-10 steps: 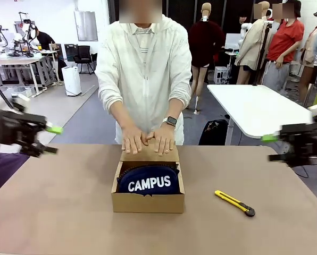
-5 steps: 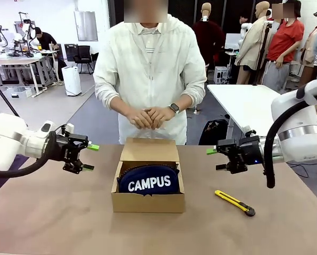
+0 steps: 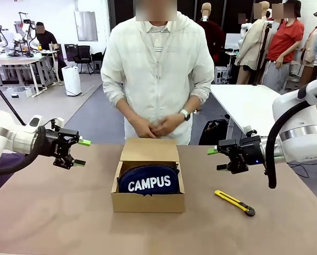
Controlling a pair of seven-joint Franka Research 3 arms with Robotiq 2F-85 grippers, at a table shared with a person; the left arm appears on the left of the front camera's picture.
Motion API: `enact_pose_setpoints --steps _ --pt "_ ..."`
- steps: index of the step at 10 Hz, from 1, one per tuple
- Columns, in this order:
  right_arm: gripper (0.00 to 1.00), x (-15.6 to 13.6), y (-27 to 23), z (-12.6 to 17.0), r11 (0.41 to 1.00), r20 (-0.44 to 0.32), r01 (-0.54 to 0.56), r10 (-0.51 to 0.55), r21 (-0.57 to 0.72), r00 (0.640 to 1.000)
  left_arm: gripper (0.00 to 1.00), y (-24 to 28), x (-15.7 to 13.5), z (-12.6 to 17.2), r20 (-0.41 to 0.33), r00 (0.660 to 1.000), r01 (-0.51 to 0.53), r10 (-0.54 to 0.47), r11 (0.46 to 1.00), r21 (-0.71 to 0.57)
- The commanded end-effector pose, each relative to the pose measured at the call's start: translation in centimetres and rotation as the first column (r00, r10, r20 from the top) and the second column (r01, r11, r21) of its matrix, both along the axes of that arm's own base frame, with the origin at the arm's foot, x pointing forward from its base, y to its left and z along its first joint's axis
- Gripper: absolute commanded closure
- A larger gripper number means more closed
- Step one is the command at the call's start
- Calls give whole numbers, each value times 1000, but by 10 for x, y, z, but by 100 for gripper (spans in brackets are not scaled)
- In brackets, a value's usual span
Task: Pack the items into the box.
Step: Close the Mailer Box.
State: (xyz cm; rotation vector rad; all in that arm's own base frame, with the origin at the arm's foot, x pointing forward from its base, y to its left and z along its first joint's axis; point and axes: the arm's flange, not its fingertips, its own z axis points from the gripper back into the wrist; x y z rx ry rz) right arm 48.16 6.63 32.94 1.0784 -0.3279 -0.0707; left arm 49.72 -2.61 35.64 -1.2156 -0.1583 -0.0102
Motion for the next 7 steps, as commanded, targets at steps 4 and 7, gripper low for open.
enact_pose_setpoints --steps 4,7 --pt "0 139 55 -33 998 -170 15 -3 67 985 0 -16 130 -45 -97 995 -5 -5 995 -104" --pt "0 191 81 -58 989 -270 -7 46 146 962 0 -51 161 -84 -76 997 -26 8 972 -232"
